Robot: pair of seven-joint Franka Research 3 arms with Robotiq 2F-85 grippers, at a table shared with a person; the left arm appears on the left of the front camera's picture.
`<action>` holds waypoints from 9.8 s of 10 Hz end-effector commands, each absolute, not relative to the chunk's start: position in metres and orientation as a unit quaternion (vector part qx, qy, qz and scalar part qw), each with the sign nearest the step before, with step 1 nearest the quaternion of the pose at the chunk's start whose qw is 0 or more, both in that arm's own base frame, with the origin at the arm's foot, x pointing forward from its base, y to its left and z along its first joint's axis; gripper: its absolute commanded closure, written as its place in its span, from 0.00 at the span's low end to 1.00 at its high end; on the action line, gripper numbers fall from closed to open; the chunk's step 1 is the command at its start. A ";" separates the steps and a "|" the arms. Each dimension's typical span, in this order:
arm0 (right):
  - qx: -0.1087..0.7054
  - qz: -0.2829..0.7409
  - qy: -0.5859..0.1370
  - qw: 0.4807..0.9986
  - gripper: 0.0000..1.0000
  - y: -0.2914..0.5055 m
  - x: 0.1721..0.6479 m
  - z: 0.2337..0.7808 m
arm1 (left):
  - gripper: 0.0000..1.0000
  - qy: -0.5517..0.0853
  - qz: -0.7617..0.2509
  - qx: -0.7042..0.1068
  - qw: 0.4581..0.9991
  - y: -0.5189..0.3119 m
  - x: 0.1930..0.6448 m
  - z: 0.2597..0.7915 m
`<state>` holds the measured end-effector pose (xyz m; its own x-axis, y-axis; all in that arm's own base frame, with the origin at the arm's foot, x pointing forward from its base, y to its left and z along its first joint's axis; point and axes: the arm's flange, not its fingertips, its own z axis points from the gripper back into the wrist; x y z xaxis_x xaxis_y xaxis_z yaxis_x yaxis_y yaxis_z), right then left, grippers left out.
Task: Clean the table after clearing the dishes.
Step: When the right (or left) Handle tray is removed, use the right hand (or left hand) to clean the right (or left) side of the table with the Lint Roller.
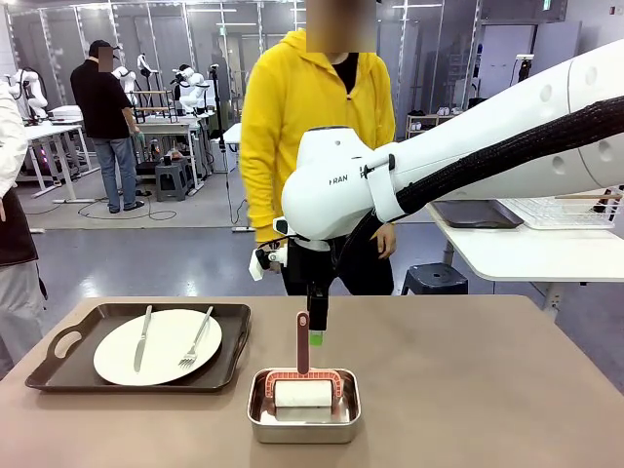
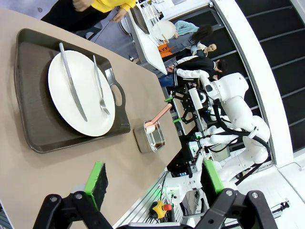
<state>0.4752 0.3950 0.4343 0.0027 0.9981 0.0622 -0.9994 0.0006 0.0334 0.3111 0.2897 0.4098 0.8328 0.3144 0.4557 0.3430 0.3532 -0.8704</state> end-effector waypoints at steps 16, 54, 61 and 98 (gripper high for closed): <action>0.680 0.184 -0.099 0.703 0.00 0.129 0.507 0.416 | 0.00 -0.292 -0.010 -0.567 0.770 0.290 0.309 0.411; 0.652 -0.030 -0.224 0.724 0.00 -0.309 0.423 0.395 | 0.00 -0.292 -0.010 -0.567 0.770 0.290 0.309 0.411; 0.652 -0.030 -0.224 0.724 0.00 -0.309 0.423 0.395 | 0.00 -0.292 -0.010 -0.567 0.770 0.290 0.309 0.411; 0.652 -0.030 -0.224 0.724 0.00 -0.309 0.423 0.395 | 0.00 0.014 -0.727 -0.043 0.685 -0.384 0.469 0.522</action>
